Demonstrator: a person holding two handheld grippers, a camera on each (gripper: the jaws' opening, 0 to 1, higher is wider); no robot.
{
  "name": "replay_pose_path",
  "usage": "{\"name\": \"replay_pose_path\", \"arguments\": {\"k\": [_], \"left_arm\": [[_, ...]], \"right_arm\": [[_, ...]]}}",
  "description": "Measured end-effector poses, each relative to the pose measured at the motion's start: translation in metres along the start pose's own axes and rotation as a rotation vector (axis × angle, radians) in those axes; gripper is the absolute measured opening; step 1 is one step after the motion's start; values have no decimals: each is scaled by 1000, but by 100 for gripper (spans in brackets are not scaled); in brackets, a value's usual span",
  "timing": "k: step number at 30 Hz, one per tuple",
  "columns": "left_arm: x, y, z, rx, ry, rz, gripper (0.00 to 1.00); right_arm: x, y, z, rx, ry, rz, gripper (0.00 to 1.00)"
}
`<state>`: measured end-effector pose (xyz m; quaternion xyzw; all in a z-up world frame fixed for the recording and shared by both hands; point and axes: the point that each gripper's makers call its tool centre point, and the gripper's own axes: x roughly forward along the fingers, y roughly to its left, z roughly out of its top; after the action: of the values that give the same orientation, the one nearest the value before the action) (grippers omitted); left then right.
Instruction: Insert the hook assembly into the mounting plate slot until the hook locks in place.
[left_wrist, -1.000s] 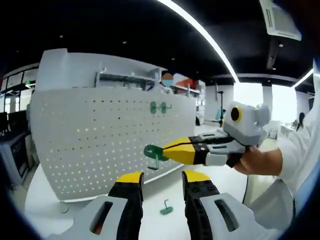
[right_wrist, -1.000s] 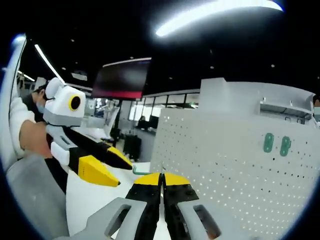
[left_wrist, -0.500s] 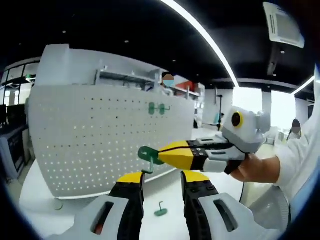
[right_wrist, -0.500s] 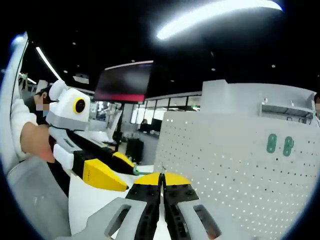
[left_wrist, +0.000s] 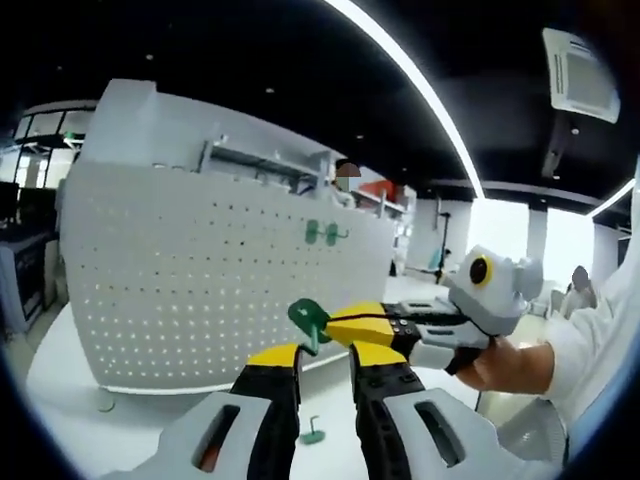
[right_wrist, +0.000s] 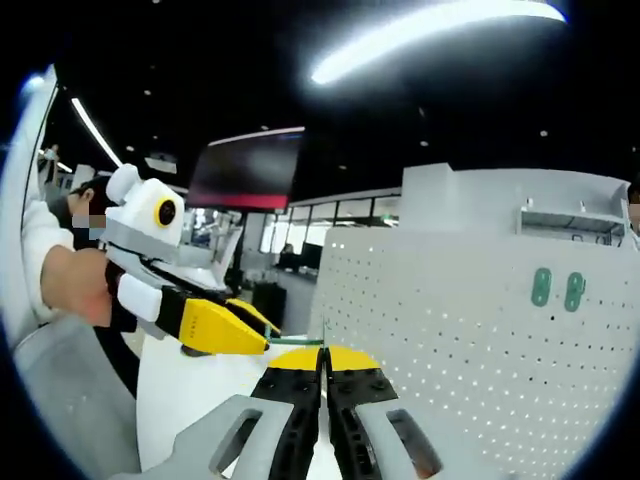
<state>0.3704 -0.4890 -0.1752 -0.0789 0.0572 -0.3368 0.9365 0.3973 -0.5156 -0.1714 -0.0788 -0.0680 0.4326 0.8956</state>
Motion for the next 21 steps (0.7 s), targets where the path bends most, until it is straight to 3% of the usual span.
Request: {"name": "replay_pose_path", "arguments": {"k": [9, 16, 21], "left_arm": [[0, 3, 4, 36, -12, 21, 6], [0, 1, 3, 59, -8, 23, 4], [-1, -1, 4, 202, 11, 58, 4]], "right_arm": [[1, 5, -1, -2, 7, 12, 0], [1, 7, -3, 6, 17, 12, 0], [1, 8, -5, 28, 28, 9, 0]]}}
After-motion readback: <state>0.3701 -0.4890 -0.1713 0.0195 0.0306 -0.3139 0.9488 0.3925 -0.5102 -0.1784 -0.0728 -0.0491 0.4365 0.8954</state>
